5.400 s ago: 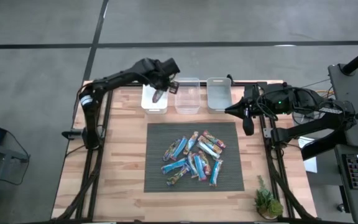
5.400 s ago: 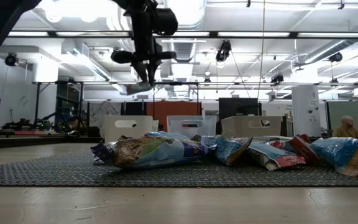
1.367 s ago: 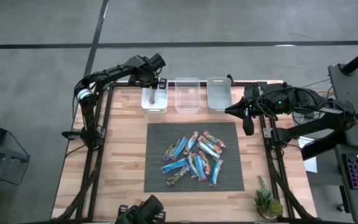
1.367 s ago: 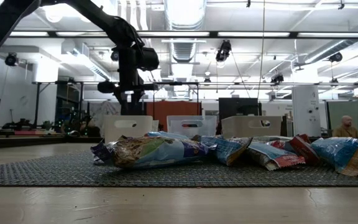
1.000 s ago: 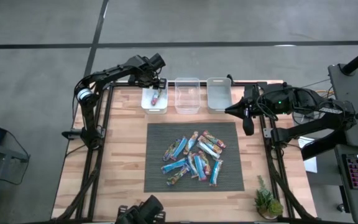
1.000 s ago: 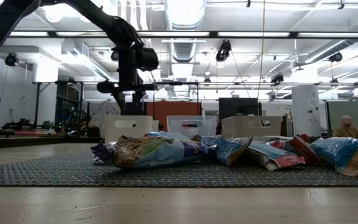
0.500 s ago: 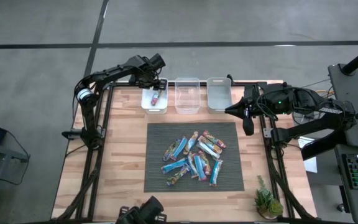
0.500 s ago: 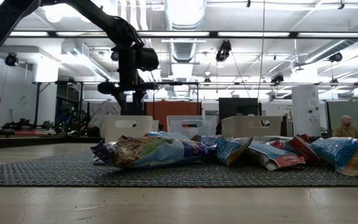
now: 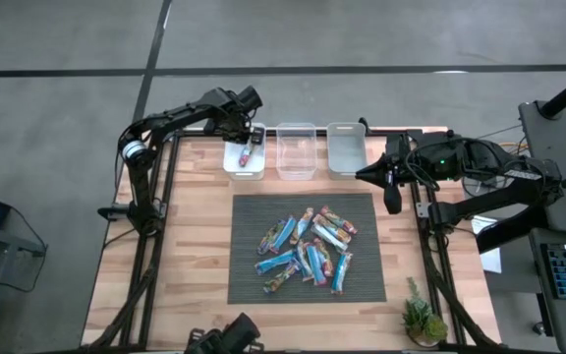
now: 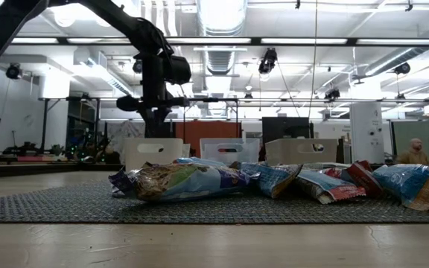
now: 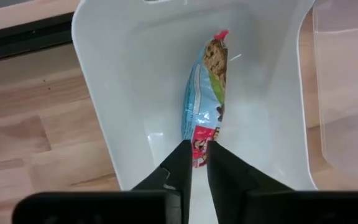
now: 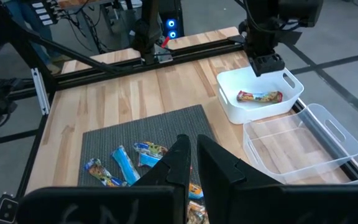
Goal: Pick and place Granola Bars by type
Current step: Put the red granola bar into the white bin
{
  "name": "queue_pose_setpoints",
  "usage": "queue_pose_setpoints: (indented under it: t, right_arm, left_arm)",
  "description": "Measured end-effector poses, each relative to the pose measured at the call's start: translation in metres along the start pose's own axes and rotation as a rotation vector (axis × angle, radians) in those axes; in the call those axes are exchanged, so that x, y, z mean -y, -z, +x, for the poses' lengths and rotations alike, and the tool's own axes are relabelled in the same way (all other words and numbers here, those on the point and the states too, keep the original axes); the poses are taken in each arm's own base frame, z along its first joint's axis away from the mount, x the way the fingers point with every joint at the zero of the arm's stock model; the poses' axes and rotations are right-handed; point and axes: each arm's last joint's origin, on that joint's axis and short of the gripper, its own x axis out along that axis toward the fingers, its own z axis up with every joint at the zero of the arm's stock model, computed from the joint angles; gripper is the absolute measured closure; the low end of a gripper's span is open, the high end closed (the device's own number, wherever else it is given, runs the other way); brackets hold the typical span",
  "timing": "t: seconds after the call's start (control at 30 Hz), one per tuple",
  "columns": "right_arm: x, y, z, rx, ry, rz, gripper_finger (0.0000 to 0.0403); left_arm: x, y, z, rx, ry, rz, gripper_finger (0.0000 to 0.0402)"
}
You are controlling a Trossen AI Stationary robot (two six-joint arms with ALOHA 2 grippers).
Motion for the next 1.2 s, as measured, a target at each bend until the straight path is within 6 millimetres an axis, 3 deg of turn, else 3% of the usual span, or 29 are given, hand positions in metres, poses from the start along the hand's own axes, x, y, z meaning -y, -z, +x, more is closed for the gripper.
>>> queue_pose_setpoints:
  t: [0.57, 0.9, 1.2]
  right_arm:
    - [0.0, 0.0, 0.0, 0.0, 0.0, -0.003, 0.0381]
    - [0.0, 0.0, 0.0, 0.0, 0.0, -0.003, 0.038]
    - [0.0, 0.0, 0.0, 0.0, 0.0, -0.003, 0.038]
  left_arm:
    - [0.009, 0.013, -0.012, -0.021, 0.008, 0.078, 0.0401]
    - [0.01, 0.038, -0.07, 0.091, 0.113, 0.106, 0.0401]
    - [0.013, 0.079, -0.125, 0.187, 0.249, 0.182, 0.0401]
